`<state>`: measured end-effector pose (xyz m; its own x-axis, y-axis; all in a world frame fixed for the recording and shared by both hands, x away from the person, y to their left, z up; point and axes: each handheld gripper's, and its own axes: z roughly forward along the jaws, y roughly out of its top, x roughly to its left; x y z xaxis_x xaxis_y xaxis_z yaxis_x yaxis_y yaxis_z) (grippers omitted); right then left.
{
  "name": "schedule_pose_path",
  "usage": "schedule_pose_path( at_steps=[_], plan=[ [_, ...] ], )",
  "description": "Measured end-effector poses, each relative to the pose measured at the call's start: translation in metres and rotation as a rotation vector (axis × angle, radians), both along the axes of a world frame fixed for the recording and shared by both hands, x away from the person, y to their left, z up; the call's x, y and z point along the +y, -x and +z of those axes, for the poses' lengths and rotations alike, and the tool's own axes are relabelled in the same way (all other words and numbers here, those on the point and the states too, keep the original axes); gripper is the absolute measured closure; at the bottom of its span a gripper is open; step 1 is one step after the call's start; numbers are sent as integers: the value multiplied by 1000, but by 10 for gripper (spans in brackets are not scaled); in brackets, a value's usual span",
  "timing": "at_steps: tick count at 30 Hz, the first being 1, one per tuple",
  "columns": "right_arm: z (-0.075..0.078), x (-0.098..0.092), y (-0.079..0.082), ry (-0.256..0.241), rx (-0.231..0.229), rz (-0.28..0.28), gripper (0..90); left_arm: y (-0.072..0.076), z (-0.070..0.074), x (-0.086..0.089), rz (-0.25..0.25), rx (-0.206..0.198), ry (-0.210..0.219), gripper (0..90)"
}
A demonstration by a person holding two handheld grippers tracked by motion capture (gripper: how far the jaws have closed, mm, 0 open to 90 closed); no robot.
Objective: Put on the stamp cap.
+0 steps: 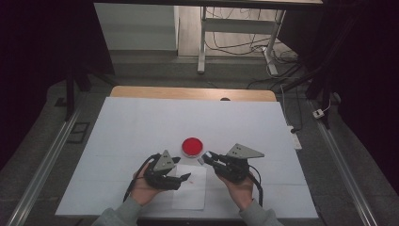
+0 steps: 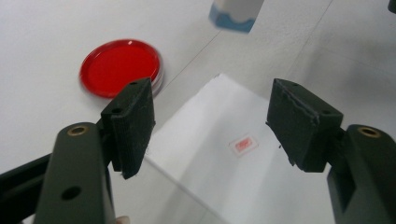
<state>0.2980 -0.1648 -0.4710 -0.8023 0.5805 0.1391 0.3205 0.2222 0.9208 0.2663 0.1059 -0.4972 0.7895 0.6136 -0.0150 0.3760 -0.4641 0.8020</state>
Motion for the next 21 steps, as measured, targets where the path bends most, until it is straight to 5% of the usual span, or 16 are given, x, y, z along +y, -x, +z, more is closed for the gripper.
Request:
schedule_pose_path(
  at_steps=[21],
  plan=[
    [3,-12,-7,27,-37,-18,755,25,-5,72,118,36,23,330]
  ],
)
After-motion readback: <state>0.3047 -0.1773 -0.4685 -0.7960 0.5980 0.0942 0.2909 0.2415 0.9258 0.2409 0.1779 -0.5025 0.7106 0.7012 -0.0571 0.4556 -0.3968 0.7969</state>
